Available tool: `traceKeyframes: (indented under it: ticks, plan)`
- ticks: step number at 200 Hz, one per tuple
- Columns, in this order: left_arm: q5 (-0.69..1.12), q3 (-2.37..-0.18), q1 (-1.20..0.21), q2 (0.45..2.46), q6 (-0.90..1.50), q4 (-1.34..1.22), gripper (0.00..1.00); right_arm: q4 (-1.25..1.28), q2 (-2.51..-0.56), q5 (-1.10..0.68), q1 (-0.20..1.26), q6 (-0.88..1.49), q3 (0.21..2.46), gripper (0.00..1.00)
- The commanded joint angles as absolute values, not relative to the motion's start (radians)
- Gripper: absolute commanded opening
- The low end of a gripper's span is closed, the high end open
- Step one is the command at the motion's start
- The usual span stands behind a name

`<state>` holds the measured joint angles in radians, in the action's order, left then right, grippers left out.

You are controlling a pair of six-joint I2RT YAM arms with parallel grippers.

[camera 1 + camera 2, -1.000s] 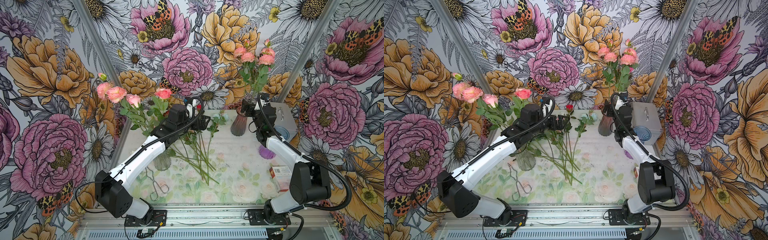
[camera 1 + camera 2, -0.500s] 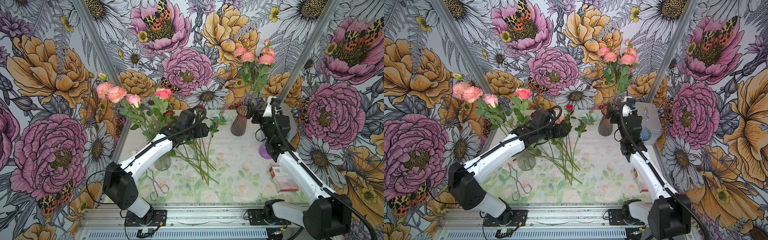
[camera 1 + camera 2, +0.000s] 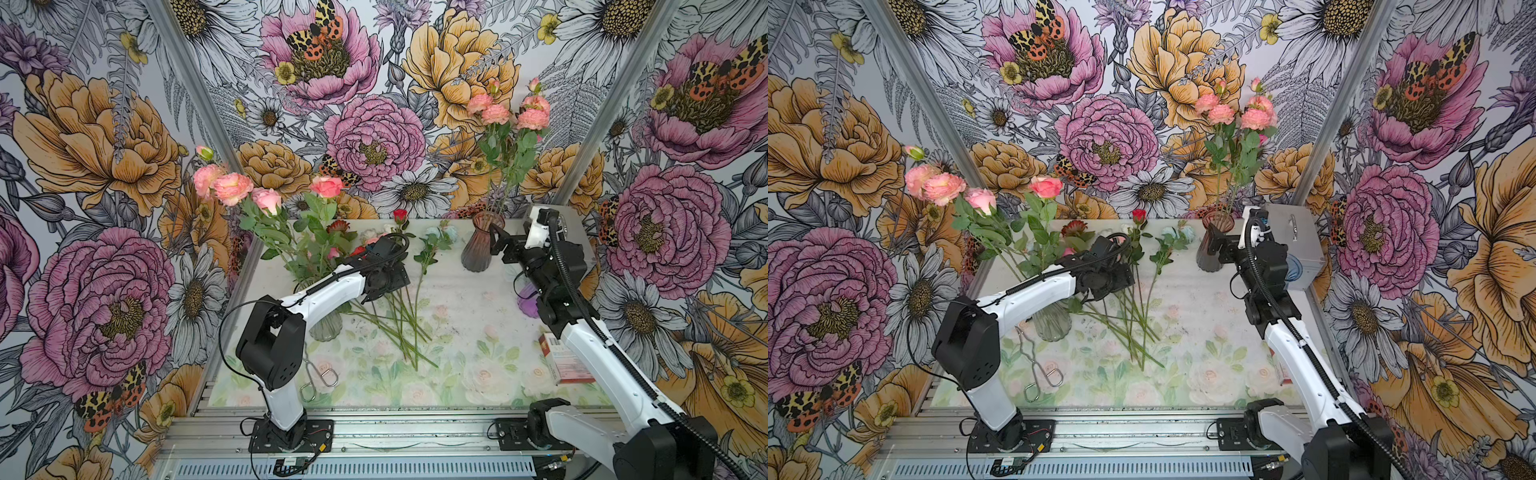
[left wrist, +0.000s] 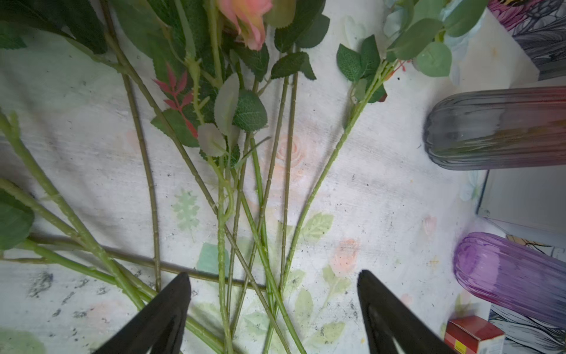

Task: Place the pink flowers into the vase
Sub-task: Pick up the flower at the center of the board.

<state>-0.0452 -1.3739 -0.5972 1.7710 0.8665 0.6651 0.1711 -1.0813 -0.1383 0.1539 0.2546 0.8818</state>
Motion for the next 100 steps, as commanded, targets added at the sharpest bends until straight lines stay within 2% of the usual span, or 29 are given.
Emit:
traceKeyframes:
  ticks: [1, 69, 100]
  plan:
    - [-0.061, -1.391, -0.565, 1.808, 0.876, 0.673, 0.82, 0.122, -1.078, -0.348, 0.189, 0.270, 0.927, 0.99]
    - [-0.026, -1.442, -0.531, 1.938, 0.841, 0.673, 0.78, 0.041, -1.031, -0.438, 0.343, 0.260, 0.867, 0.99]
    - [-0.033, -1.455, -0.519, 1.975, 0.827, 0.672, 0.75, -0.016, -1.015, -0.393, 0.396, 0.230, 0.833, 0.99]
